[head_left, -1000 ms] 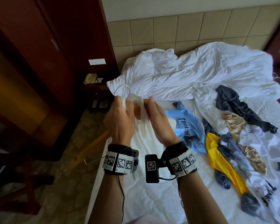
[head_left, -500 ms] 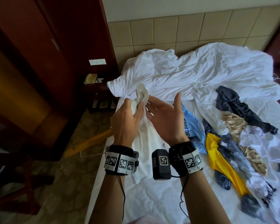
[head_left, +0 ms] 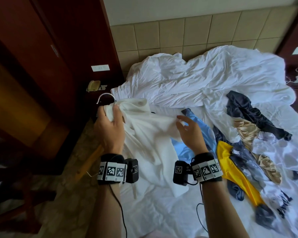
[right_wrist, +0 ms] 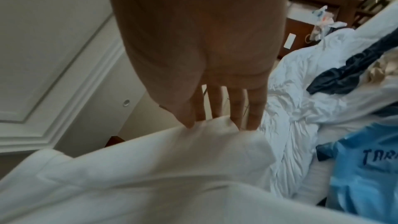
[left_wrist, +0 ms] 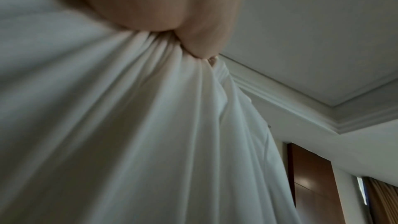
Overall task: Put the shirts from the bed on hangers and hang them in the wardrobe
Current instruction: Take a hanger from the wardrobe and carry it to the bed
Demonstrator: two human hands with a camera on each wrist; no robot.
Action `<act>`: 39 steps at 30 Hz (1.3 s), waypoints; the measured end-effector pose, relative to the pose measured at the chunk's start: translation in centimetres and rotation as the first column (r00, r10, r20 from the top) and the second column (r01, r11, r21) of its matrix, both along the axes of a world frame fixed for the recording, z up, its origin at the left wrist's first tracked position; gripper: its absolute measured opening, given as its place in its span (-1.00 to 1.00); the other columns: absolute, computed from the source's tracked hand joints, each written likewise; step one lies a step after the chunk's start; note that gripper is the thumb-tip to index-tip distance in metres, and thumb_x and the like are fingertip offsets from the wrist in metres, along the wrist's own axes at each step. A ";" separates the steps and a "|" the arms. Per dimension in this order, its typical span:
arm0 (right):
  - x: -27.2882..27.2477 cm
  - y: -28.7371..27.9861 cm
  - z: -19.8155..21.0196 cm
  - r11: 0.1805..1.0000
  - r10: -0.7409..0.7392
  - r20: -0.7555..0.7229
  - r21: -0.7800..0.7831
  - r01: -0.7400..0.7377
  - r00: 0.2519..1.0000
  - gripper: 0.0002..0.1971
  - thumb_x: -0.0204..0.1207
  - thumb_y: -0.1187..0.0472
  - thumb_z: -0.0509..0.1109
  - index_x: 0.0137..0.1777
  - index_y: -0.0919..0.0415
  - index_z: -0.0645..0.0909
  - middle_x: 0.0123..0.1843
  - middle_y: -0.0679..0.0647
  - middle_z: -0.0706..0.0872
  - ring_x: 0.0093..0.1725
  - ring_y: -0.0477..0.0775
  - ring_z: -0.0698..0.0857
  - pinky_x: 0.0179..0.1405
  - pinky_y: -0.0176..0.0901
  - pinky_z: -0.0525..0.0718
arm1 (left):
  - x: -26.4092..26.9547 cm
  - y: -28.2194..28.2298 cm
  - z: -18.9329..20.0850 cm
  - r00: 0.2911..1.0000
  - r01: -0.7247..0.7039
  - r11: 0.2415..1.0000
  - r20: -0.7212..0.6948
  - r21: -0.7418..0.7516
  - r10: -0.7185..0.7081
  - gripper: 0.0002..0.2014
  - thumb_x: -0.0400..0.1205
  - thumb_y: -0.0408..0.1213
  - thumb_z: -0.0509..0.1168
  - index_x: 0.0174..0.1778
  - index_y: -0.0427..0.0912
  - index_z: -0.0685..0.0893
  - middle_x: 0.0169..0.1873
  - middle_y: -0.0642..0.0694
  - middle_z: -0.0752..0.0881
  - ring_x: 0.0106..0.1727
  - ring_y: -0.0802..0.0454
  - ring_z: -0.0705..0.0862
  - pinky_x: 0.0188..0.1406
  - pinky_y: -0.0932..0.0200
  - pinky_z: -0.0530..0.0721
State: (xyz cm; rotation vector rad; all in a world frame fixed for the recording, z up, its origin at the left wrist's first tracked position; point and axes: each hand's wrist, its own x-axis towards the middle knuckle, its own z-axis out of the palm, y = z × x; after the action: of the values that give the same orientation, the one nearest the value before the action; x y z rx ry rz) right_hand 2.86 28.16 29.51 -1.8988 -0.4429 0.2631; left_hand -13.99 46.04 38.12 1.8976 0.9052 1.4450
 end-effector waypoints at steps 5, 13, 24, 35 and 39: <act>-1.4 1.0 0.6 0.960 -0.218 -0.016 0.178 0.217 0.976 -0.68 0.64 0.37 0.47 0.37 0.16 0.72 -0.20 -0.14 0.74 -0.35 -0.08 0.66 -0.14 -0.16 0.63 | -0.2 -0.3 0.1 0.995 0.013 1.000 0.103 0.012 -0.014 -0.71 0.78 -0.11 0.35 0.14 -0.32 0.71 -0.09 -0.02 0.78 -0.20 0.24 0.73 -0.24 0.52 0.60; -1.5 0.8 1.1 0.959 -0.245 0.075 0.165 0.230 0.967 -0.66 0.66 0.37 0.43 0.39 0.17 0.76 -0.40 0.06 0.67 -0.57 -0.17 0.53 -0.45 -0.41 0.51 | -0.3 0.1 0.2 0.990 -0.035 0.999 0.135 -0.003 0.035 -0.65 0.77 0.01 0.32 0.12 -0.26 0.71 -0.09 0.03 0.78 -0.11 0.15 0.76 -0.17 0.20 0.75; -2.6 1.5 2.7 0.981 -0.170 0.258 0.140 0.137 0.951 -0.66 0.68 0.20 0.42 0.42 0.08 0.77 0.18 0.08 0.86 0.17 0.13 0.77 0.20 0.14 0.75 | 0.4 -0.8 0.7 0.995 0.036 0.999 0.096 0.024 -0.038 -0.71 0.77 -0.06 0.35 0.13 -0.25 0.72 -0.08 -0.01 0.81 -0.11 0.12 0.79 -0.19 0.18 0.77; -5.8 3.3 7.3 0.880 0.211 0.093 0.416 -0.231 0.973 -0.81 0.68 0.44 0.43 0.09 0.20 0.82 -0.05 -0.02 0.89 -0.23 0.08 0.86 -0.10 0.01 0.85 | 0.6 -1.5 0.1 0.981 0.186 0.980 -0.066 0.071 -0.181 -0.74 0.77 0.02 0.30 -0.01 -0.11 0.66 -0.25 0.13 0.76 -0.23 0.08 0.78 -0.24 -0.19 0.78; -3.6 1.8 5.4 0.958 -0.081 0.168 0.286 0.030 0.983 -0.78 0.67 0.39 0.42 0.12 0.06 0.78 0.00 -0.21 0.85 -0.13 -0.19 0.80 -0.09 -0.29 0.71 | 0.3 -1.2 0.2 0.980 0.195 0.978 -0.054 0.071 -0.191 -0.74 0.76 0.02 0.32 -0.08 -0.10 0.62 -0.28 0.10 0.73 -0.26 0.05 0.76 -0.29 -0.21 0.76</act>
State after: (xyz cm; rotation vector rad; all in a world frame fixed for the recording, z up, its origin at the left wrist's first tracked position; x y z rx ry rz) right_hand -0.69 29.92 34.90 -1.6559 -0.5173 -0.0097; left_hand -13.73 44.85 38.36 2.0217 0.6737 1.3405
